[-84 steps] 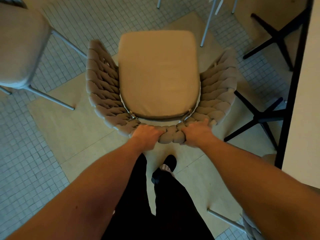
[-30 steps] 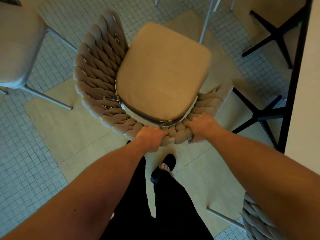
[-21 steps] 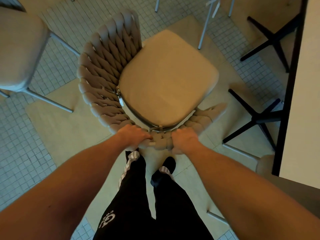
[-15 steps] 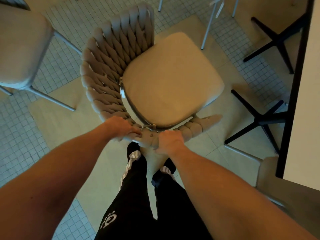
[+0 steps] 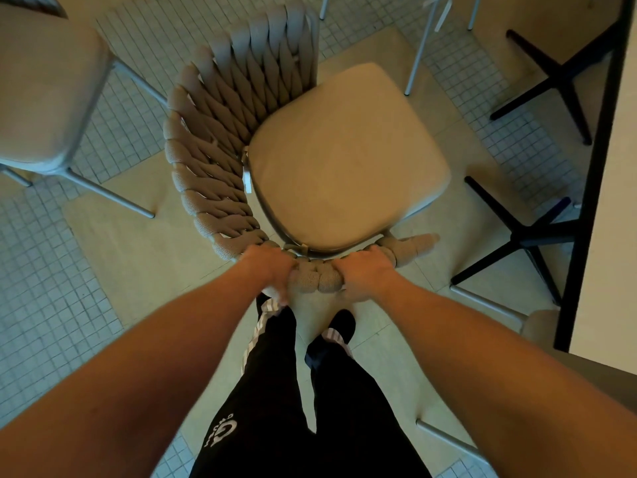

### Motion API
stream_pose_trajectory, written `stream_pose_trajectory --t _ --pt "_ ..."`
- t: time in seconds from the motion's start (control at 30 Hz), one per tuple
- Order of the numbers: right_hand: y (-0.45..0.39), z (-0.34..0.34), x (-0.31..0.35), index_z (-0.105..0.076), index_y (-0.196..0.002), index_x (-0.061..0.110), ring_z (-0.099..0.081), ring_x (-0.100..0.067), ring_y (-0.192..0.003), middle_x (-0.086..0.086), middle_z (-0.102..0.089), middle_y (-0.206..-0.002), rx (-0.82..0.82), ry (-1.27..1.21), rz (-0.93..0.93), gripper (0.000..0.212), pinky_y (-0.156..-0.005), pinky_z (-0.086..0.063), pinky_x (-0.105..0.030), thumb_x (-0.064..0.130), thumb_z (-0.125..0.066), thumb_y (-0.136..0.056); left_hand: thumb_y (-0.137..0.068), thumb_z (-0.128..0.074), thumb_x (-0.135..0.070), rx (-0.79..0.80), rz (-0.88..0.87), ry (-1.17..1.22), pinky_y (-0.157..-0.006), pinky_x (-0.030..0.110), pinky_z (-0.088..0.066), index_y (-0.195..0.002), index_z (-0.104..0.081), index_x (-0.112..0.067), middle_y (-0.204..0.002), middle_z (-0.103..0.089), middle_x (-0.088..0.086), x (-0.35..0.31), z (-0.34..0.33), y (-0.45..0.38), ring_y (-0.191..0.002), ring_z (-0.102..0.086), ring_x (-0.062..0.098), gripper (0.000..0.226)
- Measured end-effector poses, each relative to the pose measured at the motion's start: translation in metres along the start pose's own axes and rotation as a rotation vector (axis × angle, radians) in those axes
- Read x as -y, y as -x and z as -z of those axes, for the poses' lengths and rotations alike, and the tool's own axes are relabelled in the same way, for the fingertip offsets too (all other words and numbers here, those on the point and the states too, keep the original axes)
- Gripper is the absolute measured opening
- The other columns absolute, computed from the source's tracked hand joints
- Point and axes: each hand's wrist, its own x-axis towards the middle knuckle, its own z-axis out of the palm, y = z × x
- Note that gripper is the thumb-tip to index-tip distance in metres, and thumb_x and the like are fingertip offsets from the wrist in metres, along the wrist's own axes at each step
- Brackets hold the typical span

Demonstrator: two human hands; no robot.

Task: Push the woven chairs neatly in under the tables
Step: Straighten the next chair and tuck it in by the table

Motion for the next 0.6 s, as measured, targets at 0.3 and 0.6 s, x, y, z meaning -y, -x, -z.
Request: stream_pose_trajectory --t 0.3,0.6 --pt "0.012 0.013 -0.075 -0.056 -0.114 0.041 -0.059 -0.018 -0.096 0.009 -0.065 -0.105 0.073 0.14 -0.119 0.054 -0.094 -0.045 -0.042 0.074 -0.071 -0.073 -0.077 -0.076 -0.059 -0.204 0.023 0.372 -0.092 0.046 -0.051 -0.141 -0.043 -0.027 -0.124 -0.061 0.003 -0.09 0.011 -0.018 -0.113 -0.06 0.03 0.079" --pt "0.014 0.015 -0.086 -0.061 -0.11 0.037 -0.057 -0.019 -0.083 0.009 -0.048 -0.08 0.067 0.109 -0.149 0.056 -0.081 -0.057 -0.039 0.079 -0.069 -0.074 -0.098 -0.052 -0.02 -0.287 0.025 0.333 -0.075 0.041 -0.044 -0.135 -0.049 -0.019 -0.113 -0.063 0.009 -0.101 0.017 -0.019 -0.101 -0.062 0.031 0.037"
